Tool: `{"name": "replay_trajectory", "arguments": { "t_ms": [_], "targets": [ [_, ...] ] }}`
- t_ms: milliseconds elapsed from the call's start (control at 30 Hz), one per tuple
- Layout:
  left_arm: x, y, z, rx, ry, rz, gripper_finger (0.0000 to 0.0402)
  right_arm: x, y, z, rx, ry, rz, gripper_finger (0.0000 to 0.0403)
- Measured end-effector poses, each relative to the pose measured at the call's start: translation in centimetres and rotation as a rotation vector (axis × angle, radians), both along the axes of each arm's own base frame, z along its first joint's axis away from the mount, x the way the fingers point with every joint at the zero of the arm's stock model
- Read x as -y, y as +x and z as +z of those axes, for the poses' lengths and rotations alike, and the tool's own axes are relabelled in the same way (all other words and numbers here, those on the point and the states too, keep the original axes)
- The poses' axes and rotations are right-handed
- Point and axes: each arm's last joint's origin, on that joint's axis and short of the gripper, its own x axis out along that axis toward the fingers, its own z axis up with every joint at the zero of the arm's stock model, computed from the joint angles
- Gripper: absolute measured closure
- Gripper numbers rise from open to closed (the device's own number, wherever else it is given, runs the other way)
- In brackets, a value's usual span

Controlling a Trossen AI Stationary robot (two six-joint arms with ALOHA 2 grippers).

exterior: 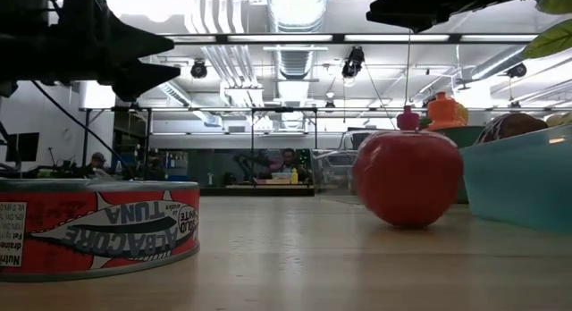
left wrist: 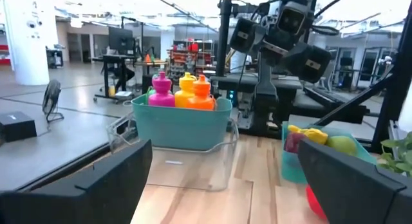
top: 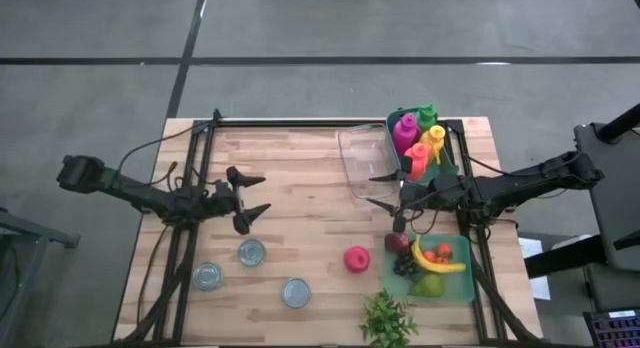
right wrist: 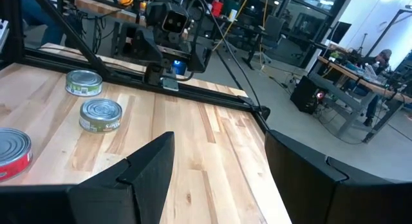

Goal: Pick & Place Food Item
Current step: Put the red apple into the green transparent bin

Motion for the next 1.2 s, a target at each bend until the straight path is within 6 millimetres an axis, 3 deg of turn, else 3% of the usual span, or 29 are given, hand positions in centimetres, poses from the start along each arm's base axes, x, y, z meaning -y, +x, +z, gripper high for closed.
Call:
{"name": "replay_trajectory", "arguments": {
  "t_ms": [567,1000,1067,1200],
  "targets": [
    [0.0,0.0,-0.2,-0.024,0.0,0.003,0.0011,0.0,0.0,0.0,0.001,0.0,-0.001,0.0164],
    [0.0,-0.1,-2.3,-0.233,0.026,0.004,0.0011,0.0,0.0,0.0,0.001,0.0,0.0,0.0164],
    [0.0,0.0,-2.1,-0.185,-0.089,-0.018,0.0011,0.0,0.0,0.0,0.001,0.0,0.0,0.0164],
    [0.0,-0.2,-1.6,-0.161,-0.036,-0.026,0.0011,0.0,0.0,0.0,0.001,0.0,0.0,0.0164]
  ]
}}
